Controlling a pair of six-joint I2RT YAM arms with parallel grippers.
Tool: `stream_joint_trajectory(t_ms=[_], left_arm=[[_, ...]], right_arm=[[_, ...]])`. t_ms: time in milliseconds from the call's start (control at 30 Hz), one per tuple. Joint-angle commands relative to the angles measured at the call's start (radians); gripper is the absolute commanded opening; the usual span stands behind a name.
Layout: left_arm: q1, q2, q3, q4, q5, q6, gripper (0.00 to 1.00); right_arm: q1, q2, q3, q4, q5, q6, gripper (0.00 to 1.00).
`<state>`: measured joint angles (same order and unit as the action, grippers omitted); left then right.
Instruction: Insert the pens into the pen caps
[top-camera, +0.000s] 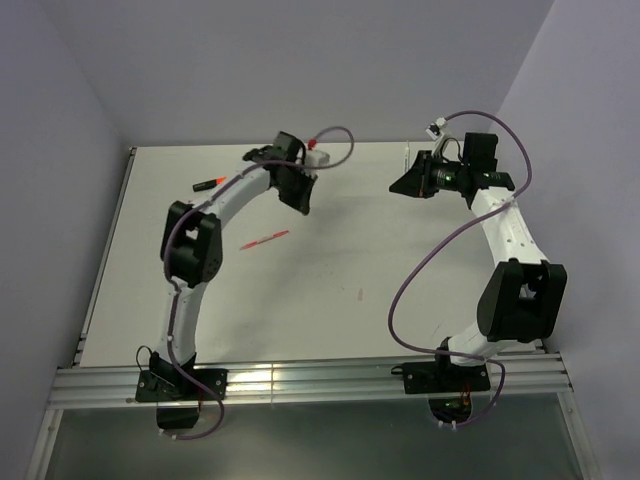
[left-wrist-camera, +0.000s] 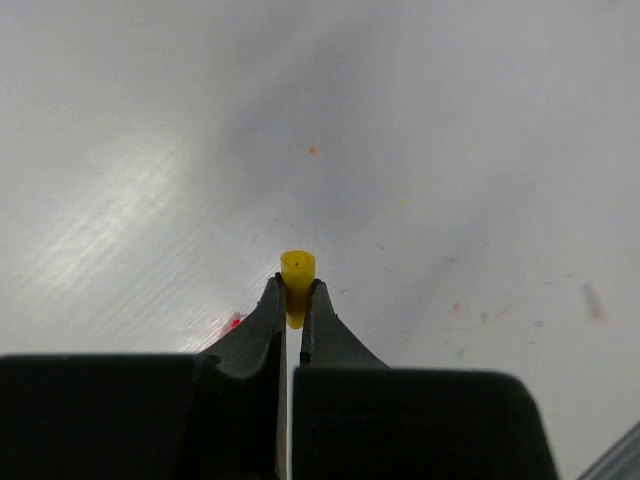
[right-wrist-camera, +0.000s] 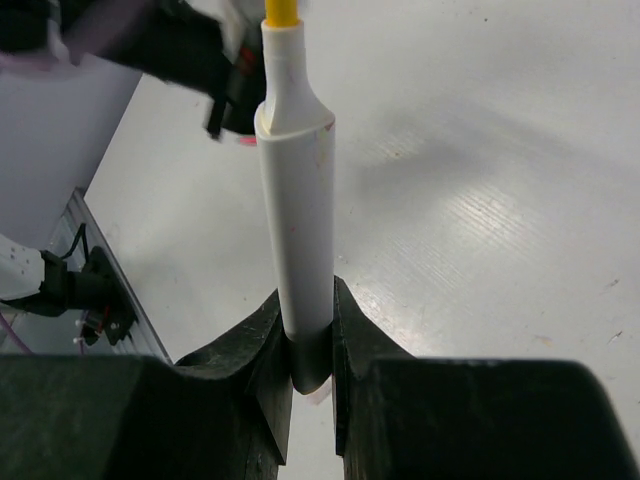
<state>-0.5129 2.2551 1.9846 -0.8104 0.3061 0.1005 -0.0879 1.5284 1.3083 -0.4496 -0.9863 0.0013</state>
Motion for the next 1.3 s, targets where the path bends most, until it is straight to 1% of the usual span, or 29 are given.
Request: stream_joint_trajectory(t_ms=[0, 33, 67, 100, 133, 167, 200, 233, 267, 300, 333, 400, 433, 533, 633, 867, 1067, 1267], left_arm=[[0.072, -0.268, -0.021, 0.253, 0.153, -0.221, 0.00], [0.095, -0.297, -0.056, 0.284, 0.146, -0.301, 0.00], [0.108, -0.354, -0.081, 0.362, 0.154, -0.342, 0.00], [0.119, -0.385, -0.108, 0.405, 0.145, -0.391, 0.00], [0.140, -0.416, -0.178, 0.465, 0.146, -0.485, 0.00], [0.151, -0.475, -0.217, 0.521, 0.159, -0.528, 0.00], [0.162, -0.509, -0.260, 0.666, 0.212, -0.573, 0.00], [0.184, -0.570, -0.353, 0.750, 0.241, -0.664, 0.00], [0.194, -0.598, -0.397, 0.837, 0.270, -0.704, 0.00], [0.201, -0.618, -0.430, 0.984, 0.342, -0.737, 0.00], [0.211, -0.632, -0.452, 1.020, 0.364, -0.781, 0.00], [0.211, -0.647, -0.443, 1.094, 0.402, -0.814, 0.00], [0.211, -0.649, -0.454, 1.134, 0.419, -0.873, 0.00], [0.208, -0.663, -0.507, 1.269, 0.412, -0.955, 0.00], [0.186, -0.666, -0.535, 1.330, 0.426, -0.987, 0.00], [0.117, -0.667, -0.570, 1.398, 0.459, -1.030, 0.00], [0.091, -0.652, -0.576, 1.390, 0.468, -1.059, 0.00], [0.065, -0.652, -0.581, 1.352, 0.464, -1.045, 0.00]], right_arm=[[0.040, -0.017, 0.019, 0.045, -0.002, 0.028, 0.00], [0.056, -0.022, 0.017, 0.054, -0.003, 0.046, 0.00], [0.083, -0.028, 0.023, 0.061, 0.001, 0.049, 0.00], [0.123, -0.036, 0.029, 0.061, 0.008, 0.048, 0.00], [0.148, -0.040, 0.034, 0.061, 0.012, 0.043, 0.00], [0.172, -0.045, 0.039, 0.061, 0.015, 0.040, 0.00], [0.218, -0.050, 0.046, 0.063, 0.011, 0.042, 0.00], [0.238, -0.047, 0.051, 0.063, 0.005, 0.046, 0.00], [0.255, -0.047, 0.058, 0.065, 0.000, 0.051, 0.00], [0.284, -0.047, 0.062, 0.066, -0.014, 0.052, 0.00], [0.298, -0.048, 0.066, 0.071, -0.020, 0.057, 0.00], [0.323, -0.047, 0.080, 0.077, -0.034, 0.052, 0.00], [0.350, -0.045, 0.088, 0.077, -0.049, 0.057, 0.00], [0.385, -0.027, 0.114, 0.078, -0.098, 0.072, 0.00], [0.413, -0.020, 0.126, 0.075, -0.101, 0.066, 0.00], [0.435, -0.016, 0.134, 0.071, -0.097, 0.065, 0.00], [0.436, -0.034, 0.120, 0.066, -0.083, 0.065, 0.00], [0.436, -0.047, 0.114, 0.063, -0.075, 0.058, 0.00]])
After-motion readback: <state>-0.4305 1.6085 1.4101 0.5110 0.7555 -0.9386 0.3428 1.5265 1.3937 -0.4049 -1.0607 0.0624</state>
